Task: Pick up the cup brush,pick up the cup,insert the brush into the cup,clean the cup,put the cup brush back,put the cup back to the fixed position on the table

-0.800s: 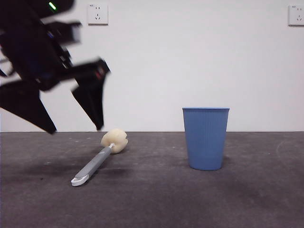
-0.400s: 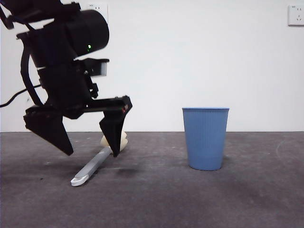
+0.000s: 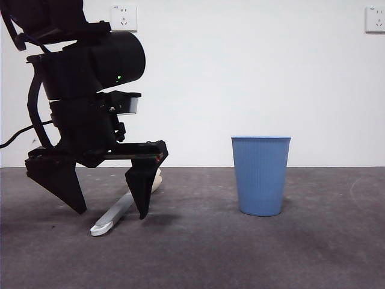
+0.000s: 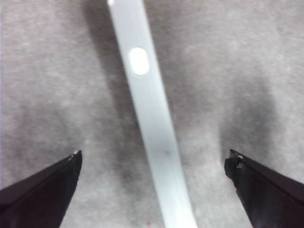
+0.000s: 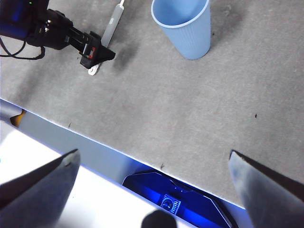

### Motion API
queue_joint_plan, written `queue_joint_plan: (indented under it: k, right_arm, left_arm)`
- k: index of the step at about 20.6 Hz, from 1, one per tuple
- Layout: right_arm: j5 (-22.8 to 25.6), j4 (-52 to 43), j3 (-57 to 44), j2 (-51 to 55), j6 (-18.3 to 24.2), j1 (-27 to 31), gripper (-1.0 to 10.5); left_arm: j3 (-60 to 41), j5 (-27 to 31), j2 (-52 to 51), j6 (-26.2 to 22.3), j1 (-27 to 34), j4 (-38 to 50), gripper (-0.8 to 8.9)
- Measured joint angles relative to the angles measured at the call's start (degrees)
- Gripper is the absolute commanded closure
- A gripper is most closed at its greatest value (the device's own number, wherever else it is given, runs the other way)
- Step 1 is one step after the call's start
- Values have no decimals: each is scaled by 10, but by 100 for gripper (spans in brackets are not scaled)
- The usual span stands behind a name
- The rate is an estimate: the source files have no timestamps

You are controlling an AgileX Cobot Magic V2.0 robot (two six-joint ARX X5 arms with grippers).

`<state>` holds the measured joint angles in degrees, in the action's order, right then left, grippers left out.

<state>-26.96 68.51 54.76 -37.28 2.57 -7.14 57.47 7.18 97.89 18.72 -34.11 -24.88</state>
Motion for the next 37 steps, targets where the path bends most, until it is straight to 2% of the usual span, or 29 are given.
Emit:
queue_joint_plan:
  k: [5, 10, 13, 22, 26, 29, 32, 34, 37]
  right_arm:
    - [0, 0, 0, 0, 0, 0, 349]
    - [0, 0, 0, 0, 0, 0, 349]
    - [0, 0, 0, 0, 0, 0, 349]
    - [-1, -4, 0, -7, -9, -4, 349]
    - [-1, -26, 0, -41, -21, -4, 350]
    - [-50, -88, 0, -64, -23, -9, 349]
    - [-56, -165, -5, -91, -27, -38, 349]
    - [-30, -240, -42, -99, -44, -70, 349]
    - [54, -348, -130, -99, -76, -122, 349]
  left_arm:
    - [0, 0, 0, 4, -11, -7, 701]
    - [0, -7, 0, 12, -17, -17, 703]
    - [0, -10, 0, 26, -17, -23, 823]
    - [2, -11, -19, 19, -17, -59, 822]
    - [2, -13, -106, 3, -17, -75, 822]
    - [2, -13, -179, -12, -17, -112, 822]
    - [2, -14, -273, -22, -17, -146, 822]
    - [2, -14, -337, -29, -17, -173, 822]
    - [2, -13, -412, -42, -17, -220, 822]
